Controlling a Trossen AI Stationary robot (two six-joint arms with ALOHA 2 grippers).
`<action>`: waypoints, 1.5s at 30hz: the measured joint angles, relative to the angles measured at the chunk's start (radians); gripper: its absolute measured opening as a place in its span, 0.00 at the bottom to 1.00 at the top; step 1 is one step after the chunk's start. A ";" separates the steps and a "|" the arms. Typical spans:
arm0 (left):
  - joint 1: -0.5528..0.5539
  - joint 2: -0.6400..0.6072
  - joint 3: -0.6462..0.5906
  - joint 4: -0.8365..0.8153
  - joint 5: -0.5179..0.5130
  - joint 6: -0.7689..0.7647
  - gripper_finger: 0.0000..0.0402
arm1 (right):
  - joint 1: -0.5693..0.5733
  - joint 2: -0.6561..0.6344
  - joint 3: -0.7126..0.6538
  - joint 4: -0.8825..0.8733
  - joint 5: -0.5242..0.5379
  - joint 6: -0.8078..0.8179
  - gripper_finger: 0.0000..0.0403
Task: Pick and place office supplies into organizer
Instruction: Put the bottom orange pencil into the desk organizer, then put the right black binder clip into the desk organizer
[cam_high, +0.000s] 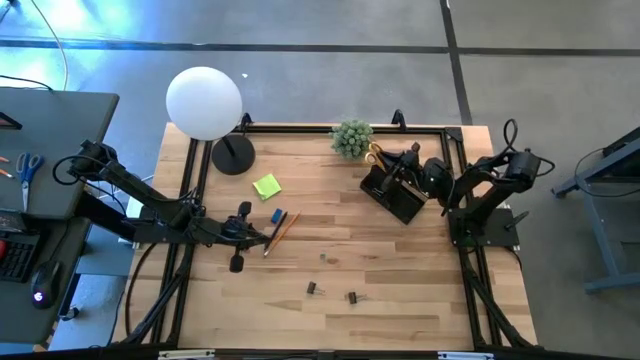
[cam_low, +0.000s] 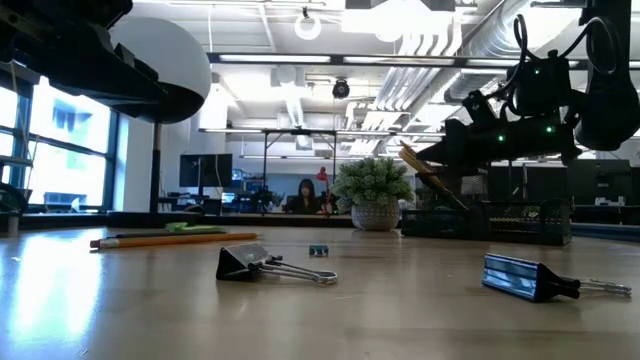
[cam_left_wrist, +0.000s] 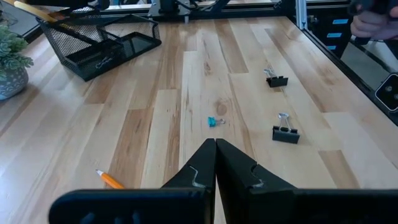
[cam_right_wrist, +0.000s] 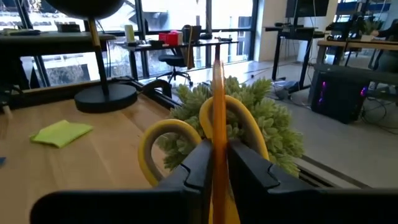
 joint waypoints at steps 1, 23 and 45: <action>0.000 0.000 0.000 0.000 0.000 0.000 0.00 | 0.000 0.000 0.000 0.000 0.000 0.000 0.13; 0.000 0.000 0.000 0.000 0.000 -0.003 0.00 | 0.044 -0.002 0.000 0.089 -0.024 -0.067 0.27; 0.000 0.000 0.000 -0.038 -0.060 -0.055 0.00 | 0.337 -0.139 0.011 0.106 -0.012 -0.143 0.27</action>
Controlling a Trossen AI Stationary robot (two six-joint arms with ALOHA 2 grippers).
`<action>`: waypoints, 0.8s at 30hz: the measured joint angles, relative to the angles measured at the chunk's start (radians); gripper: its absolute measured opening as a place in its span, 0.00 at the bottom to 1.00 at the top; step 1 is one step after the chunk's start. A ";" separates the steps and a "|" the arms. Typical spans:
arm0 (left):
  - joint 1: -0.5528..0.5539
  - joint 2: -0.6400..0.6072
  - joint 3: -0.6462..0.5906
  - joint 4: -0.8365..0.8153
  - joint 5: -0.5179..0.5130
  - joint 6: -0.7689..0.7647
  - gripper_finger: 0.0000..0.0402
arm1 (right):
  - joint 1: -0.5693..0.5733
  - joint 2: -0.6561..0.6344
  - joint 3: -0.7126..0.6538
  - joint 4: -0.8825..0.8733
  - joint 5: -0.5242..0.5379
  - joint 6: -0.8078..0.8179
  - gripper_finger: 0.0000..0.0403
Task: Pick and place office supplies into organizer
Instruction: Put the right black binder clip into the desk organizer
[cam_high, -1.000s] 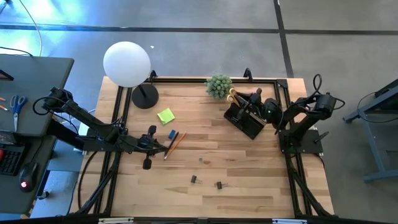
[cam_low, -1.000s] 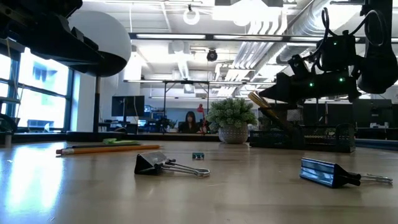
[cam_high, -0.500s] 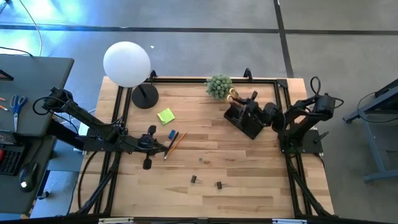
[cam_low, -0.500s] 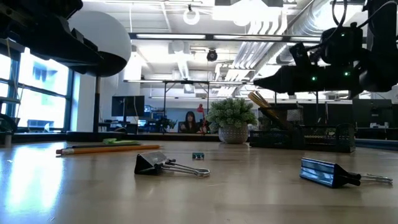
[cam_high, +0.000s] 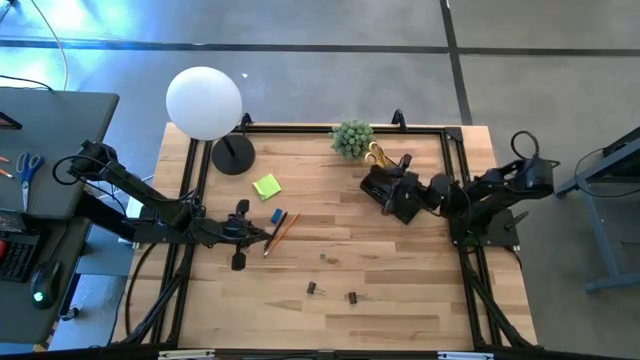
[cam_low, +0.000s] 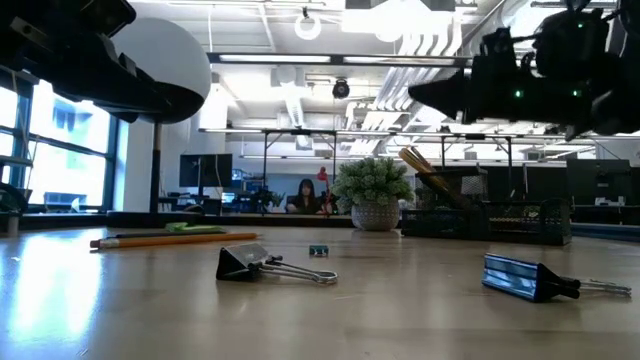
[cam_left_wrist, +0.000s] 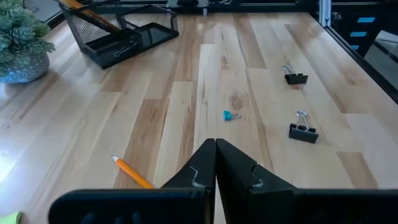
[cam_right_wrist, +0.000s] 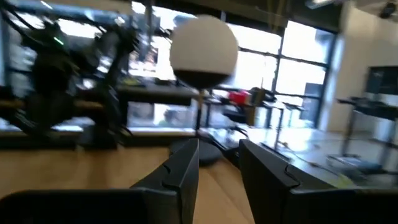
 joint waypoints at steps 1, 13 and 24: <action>0.000 0.000 0.000 0.000 0.000 0.000 0.00 | 0.005 -0.009 0.010 0.000 -0.021 0.013 0.27; 0.000 0.000 0.000 0.001 -0.020 0.003 0.00 | 0.126 0.015 0.429 -0.799 -0.071 -0.045 0.27; 0.000 0.000 0.000 -0.009 -0.018 0.003 0.00 | 0.164 0.155 0.653 -1.104 -0.084 -0.072 0.27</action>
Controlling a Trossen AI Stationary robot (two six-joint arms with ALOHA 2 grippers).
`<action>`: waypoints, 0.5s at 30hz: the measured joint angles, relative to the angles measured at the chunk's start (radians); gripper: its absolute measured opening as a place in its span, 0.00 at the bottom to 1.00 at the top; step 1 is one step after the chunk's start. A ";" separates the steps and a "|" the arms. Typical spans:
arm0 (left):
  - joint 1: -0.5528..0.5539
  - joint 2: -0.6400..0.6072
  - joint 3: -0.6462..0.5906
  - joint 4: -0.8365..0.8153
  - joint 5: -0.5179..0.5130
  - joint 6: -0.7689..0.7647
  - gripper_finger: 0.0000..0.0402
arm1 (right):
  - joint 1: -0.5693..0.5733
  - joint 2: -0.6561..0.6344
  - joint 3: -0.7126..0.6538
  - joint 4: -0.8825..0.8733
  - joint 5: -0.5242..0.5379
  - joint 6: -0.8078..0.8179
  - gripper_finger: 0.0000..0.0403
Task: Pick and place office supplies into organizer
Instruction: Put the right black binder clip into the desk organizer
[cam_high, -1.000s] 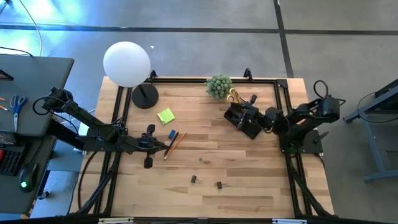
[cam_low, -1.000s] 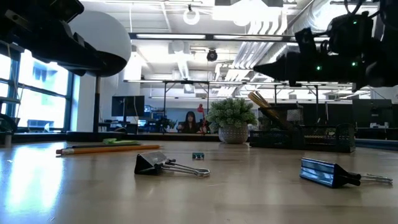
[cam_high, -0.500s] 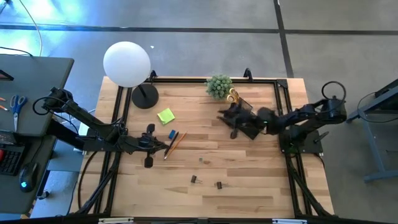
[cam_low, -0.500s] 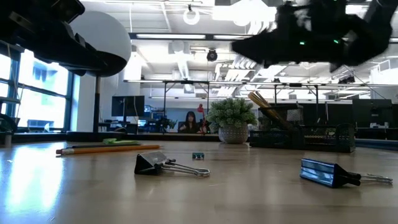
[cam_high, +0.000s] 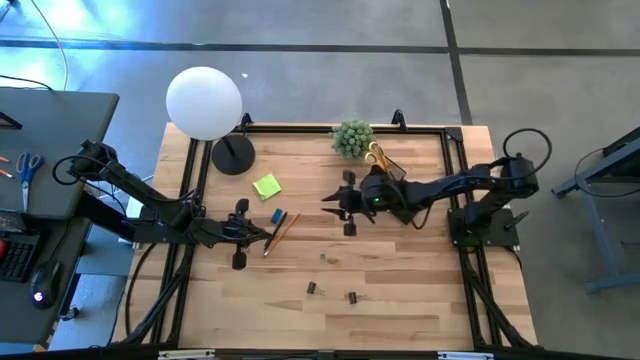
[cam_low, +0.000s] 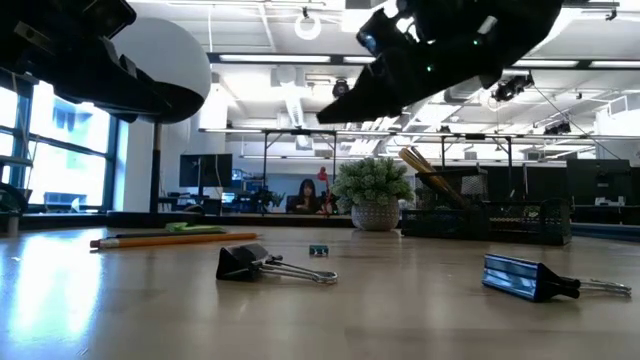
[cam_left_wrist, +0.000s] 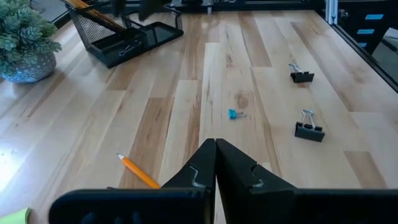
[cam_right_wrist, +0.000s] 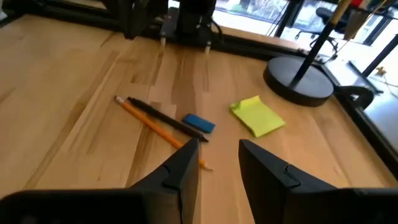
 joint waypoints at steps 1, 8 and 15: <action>0.000 0.000 0.000 0.000 0.000 0.000 0.00 | 0.000 0.009 0.004 -0.012 -0.002 0.003 0.27; 0.000 0.000 0.000 0.005 -0.012 0.008 0.00 | 0.010 0.025 0.006 -0.046 -0.029 0.029 0.27; 0.000 0.000 0.000 0.010 -0.012 0.076 0.00 | 0.079 0.025 0.006 -0.083 -0.030 0.034 0.27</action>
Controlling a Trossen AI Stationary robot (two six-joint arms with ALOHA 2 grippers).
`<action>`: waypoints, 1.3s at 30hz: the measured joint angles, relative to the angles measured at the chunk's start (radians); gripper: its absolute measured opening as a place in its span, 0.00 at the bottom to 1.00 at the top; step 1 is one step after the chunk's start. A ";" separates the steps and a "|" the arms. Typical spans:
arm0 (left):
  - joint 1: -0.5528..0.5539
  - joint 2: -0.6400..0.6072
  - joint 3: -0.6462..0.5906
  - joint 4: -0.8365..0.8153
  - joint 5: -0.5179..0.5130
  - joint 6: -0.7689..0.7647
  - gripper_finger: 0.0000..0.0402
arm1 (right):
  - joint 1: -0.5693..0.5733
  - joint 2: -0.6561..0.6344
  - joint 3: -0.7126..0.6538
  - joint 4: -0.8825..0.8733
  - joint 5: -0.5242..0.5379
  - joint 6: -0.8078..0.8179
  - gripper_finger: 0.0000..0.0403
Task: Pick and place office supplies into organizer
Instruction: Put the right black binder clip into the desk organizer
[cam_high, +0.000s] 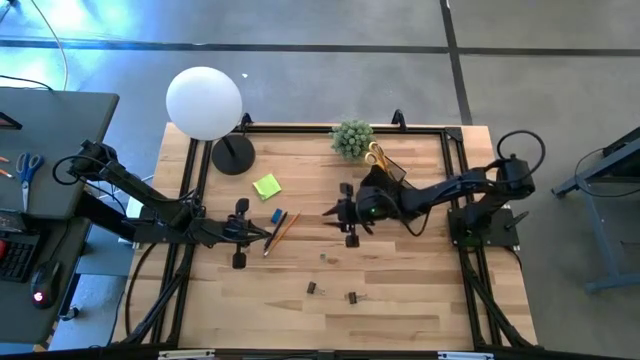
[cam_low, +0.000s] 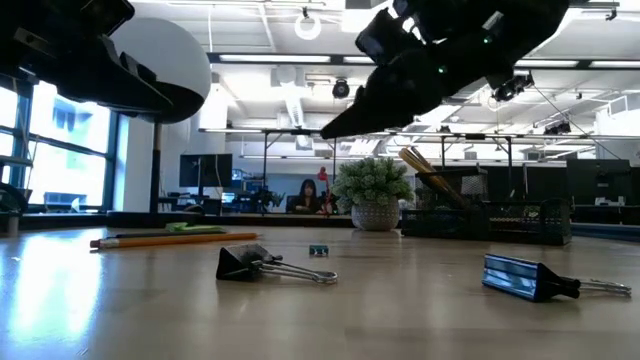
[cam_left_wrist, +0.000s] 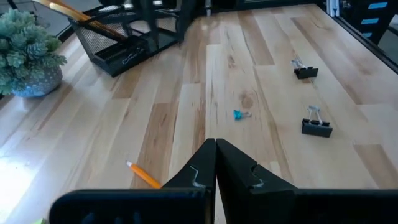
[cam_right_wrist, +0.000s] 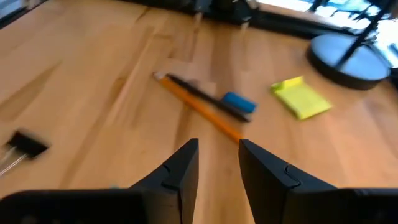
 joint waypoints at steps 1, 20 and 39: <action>0.000 0.000 0.000 0.001 0.000 -0.001 0.00 | 0.013 0.000 0.000 -0.018 -0.003 0.000 0.27; 0.000 0.000 0.000 -0.016 -0.037 -0.053 0.00 | 0.204 0.000 0.000 -0.287 -0.100 0.185 0.27; 0.000 0.000 0.000 -0.005 -0.042 -0.051 0.00 | 0.512 0.000 0.000 -0.273 0.158 0.569 0.65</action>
